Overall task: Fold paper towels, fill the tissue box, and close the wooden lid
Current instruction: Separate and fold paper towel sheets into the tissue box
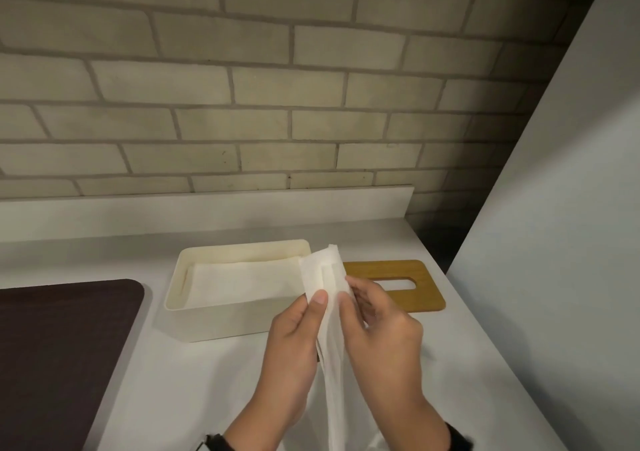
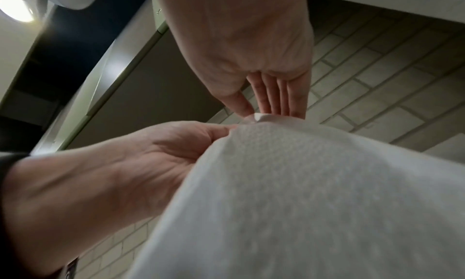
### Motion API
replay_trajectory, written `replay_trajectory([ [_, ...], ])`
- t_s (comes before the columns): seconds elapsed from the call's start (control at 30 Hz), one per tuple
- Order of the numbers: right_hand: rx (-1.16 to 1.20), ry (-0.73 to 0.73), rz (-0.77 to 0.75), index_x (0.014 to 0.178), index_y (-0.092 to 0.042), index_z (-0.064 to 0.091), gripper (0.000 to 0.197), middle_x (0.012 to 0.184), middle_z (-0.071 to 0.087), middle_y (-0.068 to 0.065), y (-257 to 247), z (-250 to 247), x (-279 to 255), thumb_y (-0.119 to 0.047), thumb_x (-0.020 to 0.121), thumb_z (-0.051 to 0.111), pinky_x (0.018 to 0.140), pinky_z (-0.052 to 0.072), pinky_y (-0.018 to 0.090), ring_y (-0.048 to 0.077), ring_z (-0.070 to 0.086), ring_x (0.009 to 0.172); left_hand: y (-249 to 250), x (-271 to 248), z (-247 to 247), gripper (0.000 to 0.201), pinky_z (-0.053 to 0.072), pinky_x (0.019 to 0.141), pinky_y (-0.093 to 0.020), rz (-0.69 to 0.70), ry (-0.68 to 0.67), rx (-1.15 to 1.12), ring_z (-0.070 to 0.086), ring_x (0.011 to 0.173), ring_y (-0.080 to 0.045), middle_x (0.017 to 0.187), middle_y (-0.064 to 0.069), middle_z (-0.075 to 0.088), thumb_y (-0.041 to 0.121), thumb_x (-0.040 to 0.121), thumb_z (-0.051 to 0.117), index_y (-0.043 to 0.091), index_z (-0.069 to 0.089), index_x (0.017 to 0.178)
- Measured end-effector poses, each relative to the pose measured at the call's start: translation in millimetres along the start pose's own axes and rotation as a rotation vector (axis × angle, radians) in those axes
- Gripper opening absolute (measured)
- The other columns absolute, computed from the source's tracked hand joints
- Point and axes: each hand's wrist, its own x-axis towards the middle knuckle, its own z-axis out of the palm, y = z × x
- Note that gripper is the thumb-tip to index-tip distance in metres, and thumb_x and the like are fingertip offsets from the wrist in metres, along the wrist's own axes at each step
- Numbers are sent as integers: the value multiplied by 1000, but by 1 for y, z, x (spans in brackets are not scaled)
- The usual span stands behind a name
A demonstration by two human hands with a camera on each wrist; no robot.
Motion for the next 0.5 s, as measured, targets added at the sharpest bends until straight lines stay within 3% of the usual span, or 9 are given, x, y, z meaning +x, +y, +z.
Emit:
replay_trajectory([
  [0.1,-49,8,-38,112,-22,68,24,88,72,-11,5,0,2,-26,92,56,69,55,14,5,68,75,-2,-1,1,31,51,78,-40,7,44,1,69,90,-32,93,-13,75,30,97,46,18,75,95],
  [0.2,16,25,11,119,-26,60,27,76,66,-15,8,-1,2,-23,93,54,62,52,10,2,65,65,-5,-1,1,32,48,91,-53,-6,79,-14,63,100,-42,99,-22,71,32,97,46,14,73,95],
  [0.3,131,109,-4,118,-34,50,33,63,64,-7,9,-2,3,-15,92,55,52,53,17,9,64,61,-8,1,0,37,47,84,-45,-1,106,-24,63,89,-35,101,-28,66,35,96,48,2,65,98],
  [0.37,144,197,-102,114,-39,49,29,62,62,-4,9,-4,3,-19,93,53,48,52,16,11,62,59,-9,2,-1,37,43,76,-34,20,126,-54,58,81,-24,90,-18,68,34,96,48,0,62,95],
  [0.43,99,247,-238,114,-33,54,20,68,64,-4,9,-7,2,-29,96,48,51,52,13,8,61,56,-7,2,0,32,44,71,-29,42,170,-78,60,77,-19,83,-6,69,30,97,47,5,66,89],
  [0.5,38,234,-343,110,-20,65,29,78,69,0,11,-4,1,-33,95,43,57,57,20,5,64,63,-6,2,2,30,46,77,-33,71,192,-65,61,82,-19,87,-5,70,29,98,47,11,68,87],
])
